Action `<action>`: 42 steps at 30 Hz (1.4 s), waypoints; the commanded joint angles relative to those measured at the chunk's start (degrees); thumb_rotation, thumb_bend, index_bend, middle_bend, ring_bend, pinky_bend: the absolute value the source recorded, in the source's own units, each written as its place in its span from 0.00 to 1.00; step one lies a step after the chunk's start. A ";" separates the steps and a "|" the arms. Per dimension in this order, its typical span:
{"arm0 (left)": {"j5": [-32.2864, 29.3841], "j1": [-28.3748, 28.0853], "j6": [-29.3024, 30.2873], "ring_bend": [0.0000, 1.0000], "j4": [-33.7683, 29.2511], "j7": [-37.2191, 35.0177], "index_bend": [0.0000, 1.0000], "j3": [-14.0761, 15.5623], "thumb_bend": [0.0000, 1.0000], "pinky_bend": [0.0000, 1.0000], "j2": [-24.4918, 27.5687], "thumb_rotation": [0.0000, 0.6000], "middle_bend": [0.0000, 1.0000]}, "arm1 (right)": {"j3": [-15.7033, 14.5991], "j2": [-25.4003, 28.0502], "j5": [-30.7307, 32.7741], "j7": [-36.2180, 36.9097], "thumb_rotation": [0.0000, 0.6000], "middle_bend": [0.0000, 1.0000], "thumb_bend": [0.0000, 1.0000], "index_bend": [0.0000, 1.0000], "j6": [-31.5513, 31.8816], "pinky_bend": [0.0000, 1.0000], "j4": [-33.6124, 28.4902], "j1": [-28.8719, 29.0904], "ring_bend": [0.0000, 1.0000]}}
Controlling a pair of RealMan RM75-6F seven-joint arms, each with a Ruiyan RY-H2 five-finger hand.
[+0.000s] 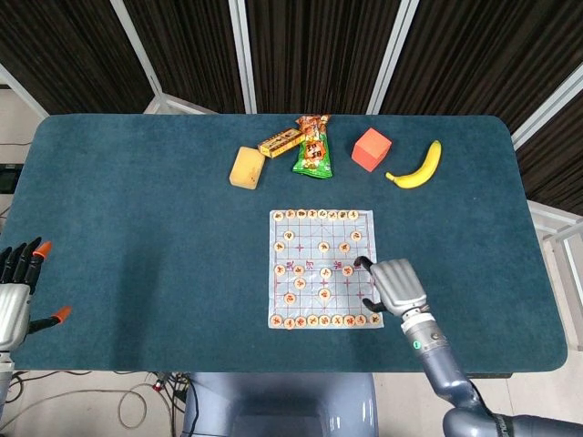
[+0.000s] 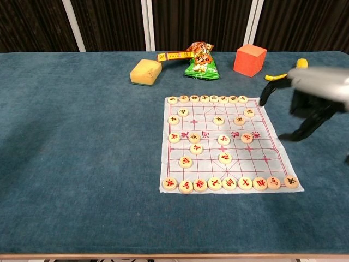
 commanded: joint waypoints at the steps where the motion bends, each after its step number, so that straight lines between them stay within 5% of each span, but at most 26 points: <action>1: -0.21 -0.10 -0.27 0.00 -0.01 -0.28 0.00 -0.06 0.00 0.00 0.10 1.00 0.00 | -1.82 -5.65 3.98 -4.60 1.00 1.00 0.29 0.30 0.56 0.81 2.21 2.97 1.00; 13: -1.28 -0.44 -1.30 0.00 -0.26 -1.36 0.00 -0.36 0.00 0.00 0.28 1.00 0.00 | -2.22 -15.44 5.85 -5.50 1.00 1.00 0.29 0.41 3.08 0.81 9.25 5.79 1.00; 42: -1.85 -0.68 -2.03 0.00 -0.98 -1.89 0.00 -0.25 0.00 0.00 0.44 1.00 0.00 | -2.60 -18.38 8.81 -2.61 1.00 1.00 0.37 0.46 3.56 0.81 15.41 6.77 1.00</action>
